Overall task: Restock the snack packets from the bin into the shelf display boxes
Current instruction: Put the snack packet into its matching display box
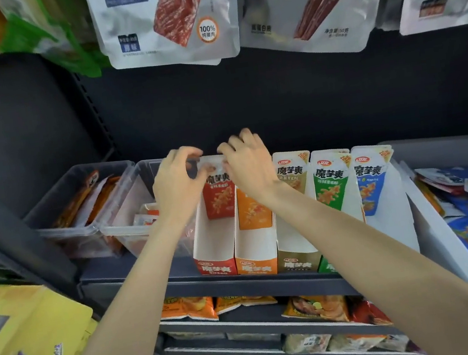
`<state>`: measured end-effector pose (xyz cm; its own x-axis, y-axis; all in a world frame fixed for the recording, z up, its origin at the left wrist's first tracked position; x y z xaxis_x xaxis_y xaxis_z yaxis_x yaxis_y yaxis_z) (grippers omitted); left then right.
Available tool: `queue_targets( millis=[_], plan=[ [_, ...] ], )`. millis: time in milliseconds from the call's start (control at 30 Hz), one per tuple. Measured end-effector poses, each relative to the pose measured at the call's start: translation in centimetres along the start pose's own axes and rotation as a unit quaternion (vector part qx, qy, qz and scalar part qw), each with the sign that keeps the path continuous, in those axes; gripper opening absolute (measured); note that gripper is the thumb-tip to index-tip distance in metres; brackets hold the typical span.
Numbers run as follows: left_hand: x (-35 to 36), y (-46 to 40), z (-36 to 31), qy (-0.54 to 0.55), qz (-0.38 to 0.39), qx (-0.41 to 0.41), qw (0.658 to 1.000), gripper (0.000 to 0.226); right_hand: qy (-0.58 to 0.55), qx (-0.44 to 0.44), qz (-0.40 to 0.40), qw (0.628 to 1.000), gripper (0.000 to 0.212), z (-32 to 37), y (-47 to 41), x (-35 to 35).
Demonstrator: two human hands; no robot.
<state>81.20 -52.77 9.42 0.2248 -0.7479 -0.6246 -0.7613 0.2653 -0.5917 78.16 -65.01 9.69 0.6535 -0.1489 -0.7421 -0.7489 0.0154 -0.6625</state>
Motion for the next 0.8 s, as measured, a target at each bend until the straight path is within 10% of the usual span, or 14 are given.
queue_targets(
  millis=[267, 533, 800],
  plan=[
    [0.6, 2.6, -3.9, -0.161, 0.016, 0.098, 0.982, 0.031, -0.273, 0.087, 0.049, 0.957, 0.021, -3.7, 4.8, -5.5],
    [0.6, 11.0, -20.4, 0.231, -0.076, 0.306, 0.921, 0.027, -0.342, 0.237, 0.115, 0.902, 0.014, -14.7, 18.1, -15.5],
    [14.6, 13.9, -32.6, 0.237, 0.296, 0.266, 0.886, 0.017, -0.079, 0.381, 0.184, 0.903, 0.02, -29.8, 30.5, -17.8]
  ],
)
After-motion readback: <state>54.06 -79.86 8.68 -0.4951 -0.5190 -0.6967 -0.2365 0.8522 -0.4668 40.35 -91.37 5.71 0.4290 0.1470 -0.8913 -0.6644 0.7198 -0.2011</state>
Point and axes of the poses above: each hand's wrist, its own y-axis away from the middle knuckle, its own x-axis out of the palm, z = x × y, the point moved 10 cm from there along -y, towards the middle knuckle
